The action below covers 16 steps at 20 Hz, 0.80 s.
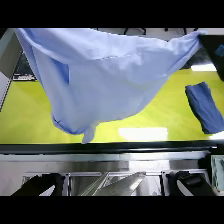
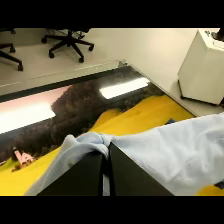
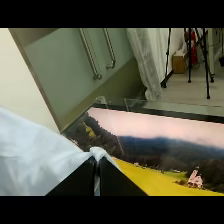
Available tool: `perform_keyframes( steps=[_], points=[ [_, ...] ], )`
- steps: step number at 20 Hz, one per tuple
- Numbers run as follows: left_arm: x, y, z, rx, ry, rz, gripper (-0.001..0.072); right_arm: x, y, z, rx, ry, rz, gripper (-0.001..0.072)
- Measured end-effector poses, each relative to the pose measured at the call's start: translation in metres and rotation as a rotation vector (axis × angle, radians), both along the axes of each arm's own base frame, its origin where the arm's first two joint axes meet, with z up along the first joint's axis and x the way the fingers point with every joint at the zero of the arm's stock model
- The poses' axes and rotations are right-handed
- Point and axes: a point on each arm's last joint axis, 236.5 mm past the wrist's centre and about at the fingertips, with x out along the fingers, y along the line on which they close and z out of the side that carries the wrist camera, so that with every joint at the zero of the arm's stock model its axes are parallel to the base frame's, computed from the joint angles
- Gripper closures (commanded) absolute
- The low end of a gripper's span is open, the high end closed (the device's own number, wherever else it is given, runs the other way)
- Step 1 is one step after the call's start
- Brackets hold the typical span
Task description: Fold the shirts.
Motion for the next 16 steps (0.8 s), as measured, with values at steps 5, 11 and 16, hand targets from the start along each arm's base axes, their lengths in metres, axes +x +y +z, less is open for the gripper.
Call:
perform_keyframes(
  steps=[5, 11, 16],
  points=[
    [0.065, -0.021, -0.102, 0.219, 0.160, 0.094, 0.0692, 0.065, -0.003, -0.041, -0.103, 0.104, -0.069, 0.0692],
    [0.141, -0.044, -0.253, 0.428, 0.402, 0.146, 0.0691, 0.194, -0.003, -0.179, -0.234, 0.399, -0.164, 0.0692],
    [0.186, -0.071, -0.335, 0.489, 0.463, 0.142, 0.0691, 0.258, 0.000, -0.290, -0.296, 0.566, -0.195, 0.0691]
  ],
)
